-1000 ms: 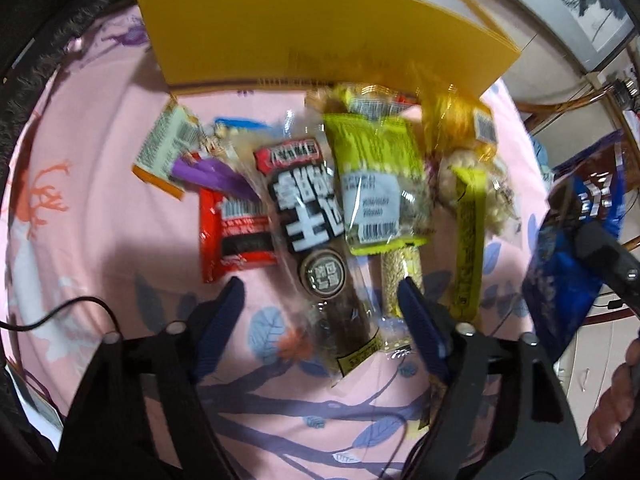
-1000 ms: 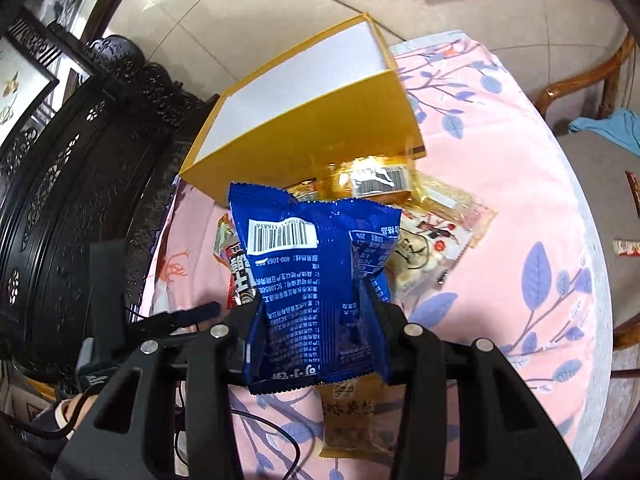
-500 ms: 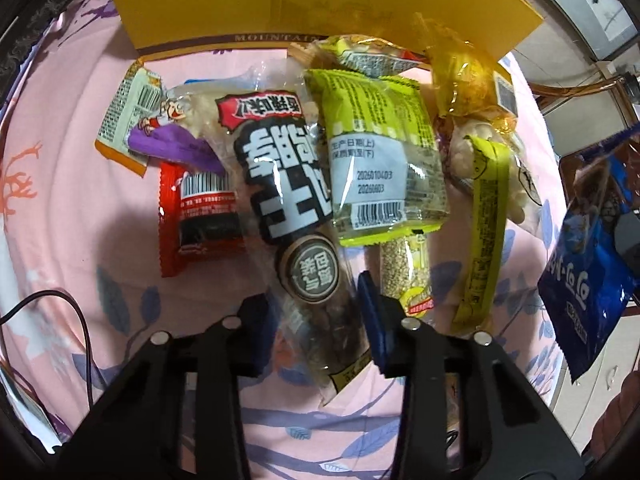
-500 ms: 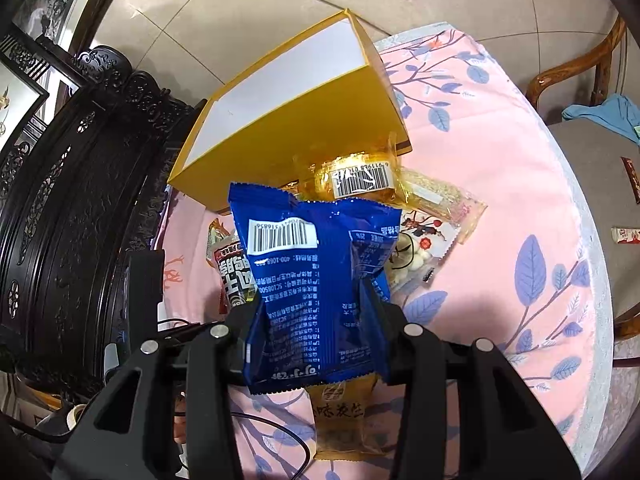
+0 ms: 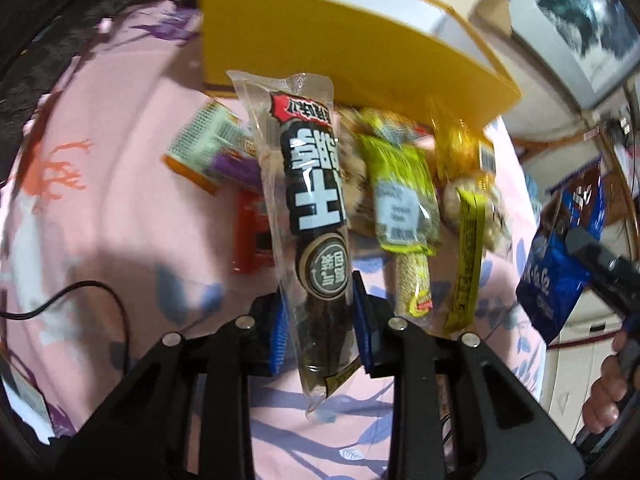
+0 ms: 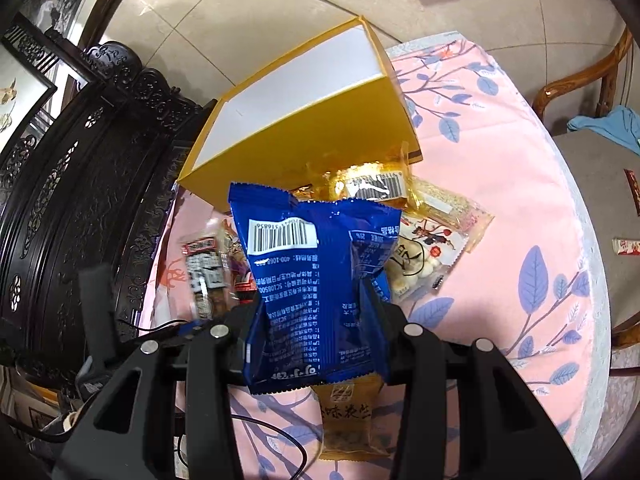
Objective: Organize snacks
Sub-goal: 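Grasp the black-labeled sausage stick with the left tool while the right tool holds the blue packet, then carry both snacks over the yellow box and open both tools to drop them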
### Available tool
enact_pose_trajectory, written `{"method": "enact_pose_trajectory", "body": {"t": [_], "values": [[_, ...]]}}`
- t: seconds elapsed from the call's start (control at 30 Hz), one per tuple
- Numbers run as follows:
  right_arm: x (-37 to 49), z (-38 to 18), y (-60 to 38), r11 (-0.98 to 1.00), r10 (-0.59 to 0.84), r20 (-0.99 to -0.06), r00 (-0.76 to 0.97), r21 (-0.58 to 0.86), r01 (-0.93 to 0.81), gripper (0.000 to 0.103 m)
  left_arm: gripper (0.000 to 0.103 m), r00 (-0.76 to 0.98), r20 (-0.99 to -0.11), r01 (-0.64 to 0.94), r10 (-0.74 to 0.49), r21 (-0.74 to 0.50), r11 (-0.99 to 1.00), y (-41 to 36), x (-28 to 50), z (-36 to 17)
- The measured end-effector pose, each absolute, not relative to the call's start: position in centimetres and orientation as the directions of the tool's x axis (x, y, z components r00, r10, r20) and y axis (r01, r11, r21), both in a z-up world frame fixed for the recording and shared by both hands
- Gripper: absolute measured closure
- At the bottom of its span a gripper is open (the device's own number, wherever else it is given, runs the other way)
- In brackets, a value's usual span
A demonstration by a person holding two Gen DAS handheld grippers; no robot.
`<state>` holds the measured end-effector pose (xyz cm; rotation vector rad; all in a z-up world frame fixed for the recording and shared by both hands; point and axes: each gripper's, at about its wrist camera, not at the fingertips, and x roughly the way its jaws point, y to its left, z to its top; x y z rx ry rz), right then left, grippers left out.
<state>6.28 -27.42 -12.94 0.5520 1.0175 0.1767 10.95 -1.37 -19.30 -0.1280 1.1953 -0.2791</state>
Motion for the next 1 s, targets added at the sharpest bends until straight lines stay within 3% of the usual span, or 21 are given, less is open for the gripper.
{"method": "enact_pose_trajectory", "body": {"t": [0.23,0.53,1.0], "values": [[6.7,-10.4,-27.1,0.865,0.381,-0.733,0.564,0.498,0.064,0.059,0.075,0.491,-0.832,0.117,-0.257,-0.230,0.966,1.7,10.8,-12.8],[10.3,-4.7,-27.4,0.878,0.366,-0.654,0.662,0.478,-0.014,0.059,0.075,0.635,-0.696,0.223,-0.336,-0.251,0.942,0.2,13.4,-4.0],[19.0,1.1,-28.2,0.948,0.242,-0.552,0.798,0.310,-0.073,0.059,0.075,0.712,-0.587,0.292,-0.386,-0.253,0.922,-4.4,22.3,1.5]]}}
